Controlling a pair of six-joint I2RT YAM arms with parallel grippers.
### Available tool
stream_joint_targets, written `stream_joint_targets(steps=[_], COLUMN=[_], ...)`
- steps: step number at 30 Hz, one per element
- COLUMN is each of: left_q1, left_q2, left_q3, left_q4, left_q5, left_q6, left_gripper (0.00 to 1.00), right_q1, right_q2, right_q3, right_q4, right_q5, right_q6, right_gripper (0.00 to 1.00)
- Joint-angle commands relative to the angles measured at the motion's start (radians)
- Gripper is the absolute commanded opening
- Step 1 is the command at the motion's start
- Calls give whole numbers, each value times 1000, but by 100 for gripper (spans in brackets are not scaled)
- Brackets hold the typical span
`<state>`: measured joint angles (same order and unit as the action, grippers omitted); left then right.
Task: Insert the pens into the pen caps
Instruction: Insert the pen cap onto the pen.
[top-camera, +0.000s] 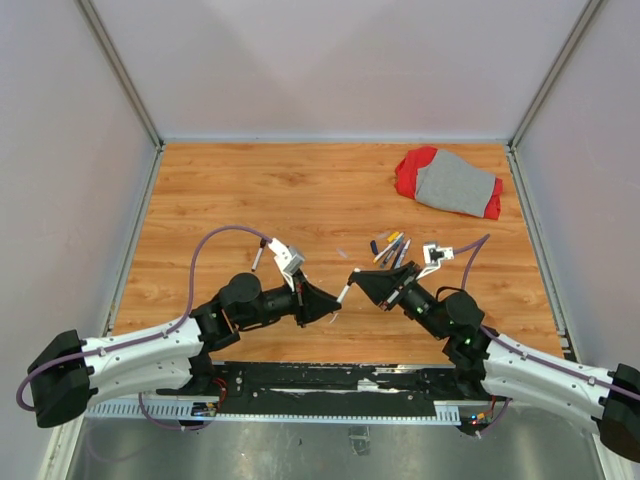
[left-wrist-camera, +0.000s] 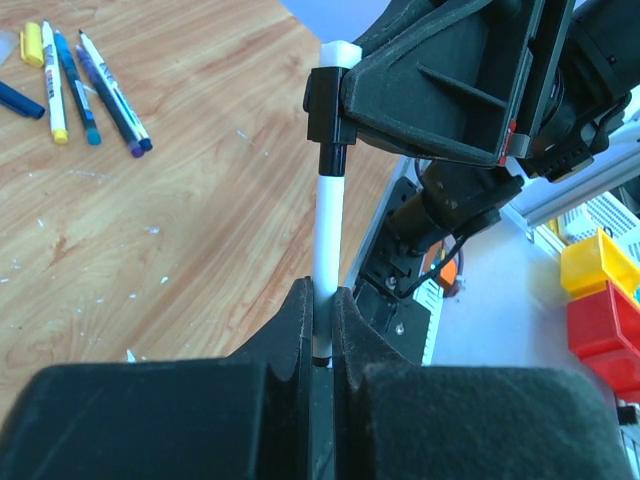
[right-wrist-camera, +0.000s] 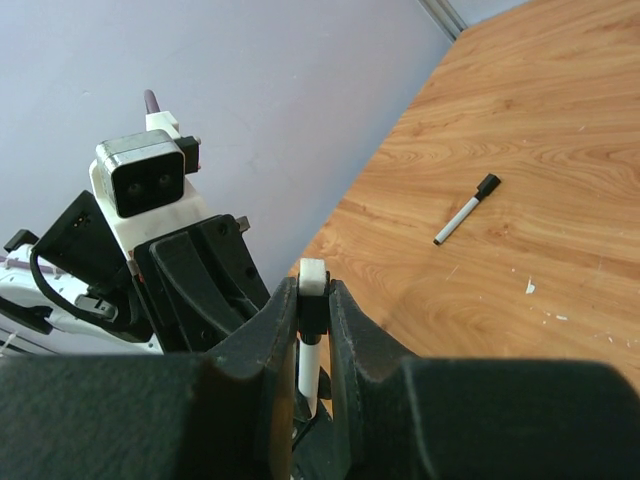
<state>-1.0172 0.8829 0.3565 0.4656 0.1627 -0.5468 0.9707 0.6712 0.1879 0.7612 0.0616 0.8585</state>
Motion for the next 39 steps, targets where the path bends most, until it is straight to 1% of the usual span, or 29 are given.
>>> stream_joint_targets(steps=[1,8,15,22,25,28,29,32,35,37,39], left_q1=[8,8,9,8,8,8,8,8,8,8,9], left_q2=[-1,28,24,43,47,36,31,12,-9,-28,-47], left_q3=[47,74,82,89,89,80,75,54,34,22,21], left_q4=[137,166,171,182,162,121,103,51,-2,-43,-94], left_q5=[-60,-52,-56,-52,-53,-52,-51,-45,-56,-82,-119], left_q6=[-1,-2,-5,-6,3,17,22,35,40,41,38], left_gripper=[0,0,0,0,1,0,0,0,0,1,0], right_q1=[72,135,179,271,275,273,273,272,272,272,272], right_q2=[2,13,-8,25,-9,-98,-138,-225,-299,-329,-340], right_q3=[-64,-97,-138,-157,-146,-101,-81,-24,61,126,181], right_q4=[-117,-107,-150,-128,-148,-242,-280,-335,-416,-523,-644], right_q5=[-38,-1,45,125,150,210,247,333,376,443,470], right_q6=[-24,-10,-10,-12,-32,-75,-102,-174,-265,-303,-335], right_gripper=[0,0,1,1,1,1,4,17,27,32,38])
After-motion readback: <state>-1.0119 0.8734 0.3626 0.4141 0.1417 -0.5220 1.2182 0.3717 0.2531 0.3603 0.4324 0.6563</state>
